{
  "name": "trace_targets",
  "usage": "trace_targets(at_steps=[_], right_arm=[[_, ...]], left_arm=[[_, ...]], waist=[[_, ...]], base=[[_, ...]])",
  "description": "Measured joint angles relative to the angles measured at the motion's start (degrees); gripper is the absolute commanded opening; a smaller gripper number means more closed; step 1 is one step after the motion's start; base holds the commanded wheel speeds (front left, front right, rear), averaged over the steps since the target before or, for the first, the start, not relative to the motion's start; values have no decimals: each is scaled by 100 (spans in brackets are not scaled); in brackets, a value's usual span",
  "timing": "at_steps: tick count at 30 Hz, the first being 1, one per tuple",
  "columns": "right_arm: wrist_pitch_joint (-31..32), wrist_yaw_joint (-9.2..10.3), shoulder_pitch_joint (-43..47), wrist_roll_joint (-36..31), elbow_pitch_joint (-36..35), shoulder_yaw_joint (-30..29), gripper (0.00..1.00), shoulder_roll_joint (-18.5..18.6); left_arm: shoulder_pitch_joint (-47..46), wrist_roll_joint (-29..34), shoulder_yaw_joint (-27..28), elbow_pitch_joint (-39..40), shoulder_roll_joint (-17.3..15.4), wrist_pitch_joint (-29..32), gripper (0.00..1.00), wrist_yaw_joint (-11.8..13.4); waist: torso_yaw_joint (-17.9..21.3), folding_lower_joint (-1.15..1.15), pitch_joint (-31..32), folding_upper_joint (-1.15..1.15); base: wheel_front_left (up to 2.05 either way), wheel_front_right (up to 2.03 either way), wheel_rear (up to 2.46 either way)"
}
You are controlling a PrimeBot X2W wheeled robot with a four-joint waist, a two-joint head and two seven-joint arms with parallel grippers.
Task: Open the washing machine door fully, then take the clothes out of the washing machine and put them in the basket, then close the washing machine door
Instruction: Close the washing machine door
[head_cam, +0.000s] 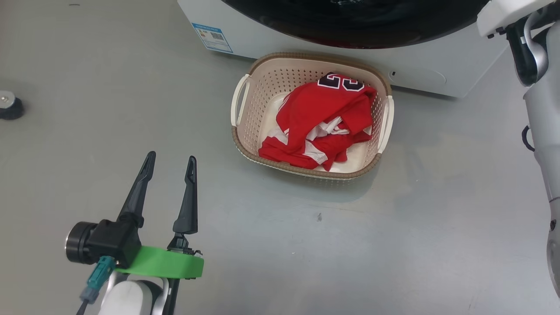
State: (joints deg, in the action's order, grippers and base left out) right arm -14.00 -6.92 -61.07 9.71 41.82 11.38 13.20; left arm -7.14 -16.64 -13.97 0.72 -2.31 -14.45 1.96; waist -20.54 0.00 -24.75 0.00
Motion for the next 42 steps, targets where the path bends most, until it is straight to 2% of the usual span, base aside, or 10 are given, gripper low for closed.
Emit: trace_targets(at_steps=[8,11,19,20,21,22,23,24,37,42], right_arm=[[-52,-1,511,178,-193,92,0,-342],[-52,-2,801,240,-520,78,0,-480],[-52,-3,1672,415,-1040,-47,0,-600],[-52,-3,1827,428,-1080,-55,18,-606],[-52,-4,1988,449,-1124,-75,29,-627],[-52,-4,2145,470,-1170,-88,44,-653],[-52,-4,2293,488,-1210,-108,79,-681],[-52,-4,2434,502,-1259,-135,100,-713],[-52,1,3800,582,-1844,-222,100,-900],[-51,103,4284,647,-2061,-348,100,-934]], left_arm=[[1,53,100,-27,3,0,100,1],[3,68,176,-41,3,0,100,3],[14,167,278,-88,-37,0,100,4],[17,167,281,-103,-46,0,100,3],[19,167,285,-122,-55,0,100,1],[28,167,288,-145,-60,0,100,0],[49,167,292,-157,-63,0,100,-1],[81,167,294,-169,-68,0,100,-8],[444,165,322,-366,-199,0,100,-69],[570,164,346,-366,-224,0,100,-68]], waist=[[179,0,199,0],[278,0,290,0],[516,0,556,0],[550,0,598,0],[585,0,642,0],[618,0,686,0],[653,0,731,0],[691,0,776,0],[1262,0,1301,0],[1489,0,1479,0]], base=[[0,0,0],[0,0,0],[0,0,0],[0,0,0],[0,0,0],[0,0,0],[0,0,0],[0,0,0],[0,0,0],[0,0,0]])
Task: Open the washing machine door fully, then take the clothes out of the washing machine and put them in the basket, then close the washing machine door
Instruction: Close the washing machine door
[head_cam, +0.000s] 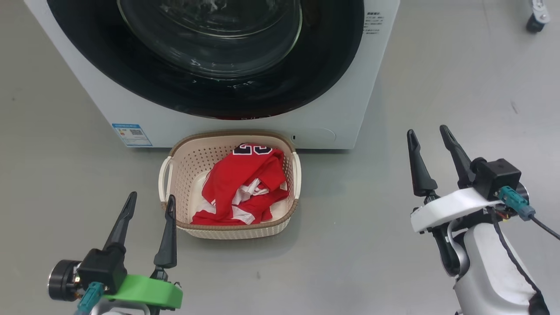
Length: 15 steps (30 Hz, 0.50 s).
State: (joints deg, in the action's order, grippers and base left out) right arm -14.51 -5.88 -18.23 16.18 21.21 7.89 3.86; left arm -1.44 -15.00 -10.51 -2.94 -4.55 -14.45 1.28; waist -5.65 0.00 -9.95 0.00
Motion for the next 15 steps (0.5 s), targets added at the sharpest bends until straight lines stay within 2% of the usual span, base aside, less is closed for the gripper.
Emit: trace_targets(at_steps=[15], right_arm=[[0,177,1100,7,-756,-76,100,-47]], left_arm=[[297,-62,-54,-27,-12,27,100,-8]], waist=[[473,0,376,0]], base=[[0,0,0]])
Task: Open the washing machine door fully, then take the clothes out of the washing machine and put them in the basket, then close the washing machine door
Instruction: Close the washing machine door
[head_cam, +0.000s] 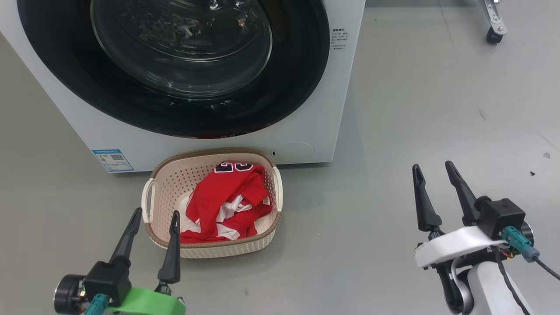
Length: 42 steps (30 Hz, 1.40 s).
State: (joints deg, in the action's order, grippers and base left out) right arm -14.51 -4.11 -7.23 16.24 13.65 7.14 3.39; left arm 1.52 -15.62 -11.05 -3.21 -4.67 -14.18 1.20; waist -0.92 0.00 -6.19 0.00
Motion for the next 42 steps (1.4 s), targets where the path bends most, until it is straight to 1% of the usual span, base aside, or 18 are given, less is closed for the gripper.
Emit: trace_targets(at_steps=[6,8,13,14,31,33,34,42], right_arm=[[0,33,313,-16,-204,-35,100,-14],[0,75,358,-16,-260,-38,100,-19],[0,89,518,-23,-378,-62,100,-24],[0,126,562,-24,-408,-60,100,-25],[0,132,927,-82,-586,3,100,-63],[0,136,957,-82,-635,3,100,-64],[0,176,977,-82,-644,3,100,-64],[0,182,1026,-82,-687,24,100,-73]], left_arm=[[105,0,-25,2,1,7,100,0],[129,-1,-32,2,1,8,100,0],[172,-9,-49,-14,1,48,100,0],[184,-10,-51,-7,1,49,100,0],[322,-46,-66,-19,1,57,100,1],[324,-49,-68,-10,1,67,100,1],[325,-51,-68,-11,1,79,100,1],[336,-52,-69,-11,1,101,100,2]], waist=[[32,0,32,0],[33,0,37,0],[24,0,85,0],[21,0,102,0],[48,0,301,0],[60,0,321,0],[64,0,326,0],[72,0,379,0]], base=[[0,0,0],[0,0,0],[0,0,0],[0,0,0],[0,0,0],[0,0,0],[0,0,0],[0,0,0]])
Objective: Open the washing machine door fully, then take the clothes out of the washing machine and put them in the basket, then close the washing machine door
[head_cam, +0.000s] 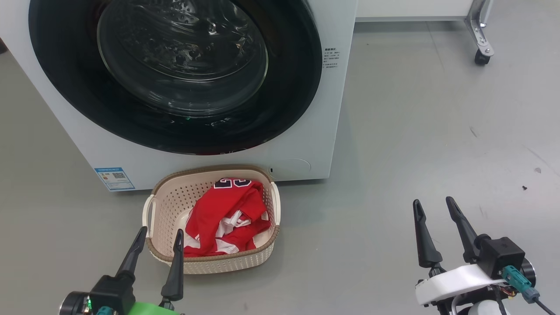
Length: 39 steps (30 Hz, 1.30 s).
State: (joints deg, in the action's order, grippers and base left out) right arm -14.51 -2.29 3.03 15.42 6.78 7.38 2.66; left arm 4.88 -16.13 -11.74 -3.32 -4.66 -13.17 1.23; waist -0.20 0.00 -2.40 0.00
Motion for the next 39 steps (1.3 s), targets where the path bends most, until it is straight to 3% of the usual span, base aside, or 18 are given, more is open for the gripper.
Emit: trace_targets(at_steps=[39], right_arm=[[0,44,116,8,-108,112,100,-9]], left_arm=[[82,-1,-38,75,0,116,100,75]], waist=[[0,0,15,0]], base=[[0,0,0]])
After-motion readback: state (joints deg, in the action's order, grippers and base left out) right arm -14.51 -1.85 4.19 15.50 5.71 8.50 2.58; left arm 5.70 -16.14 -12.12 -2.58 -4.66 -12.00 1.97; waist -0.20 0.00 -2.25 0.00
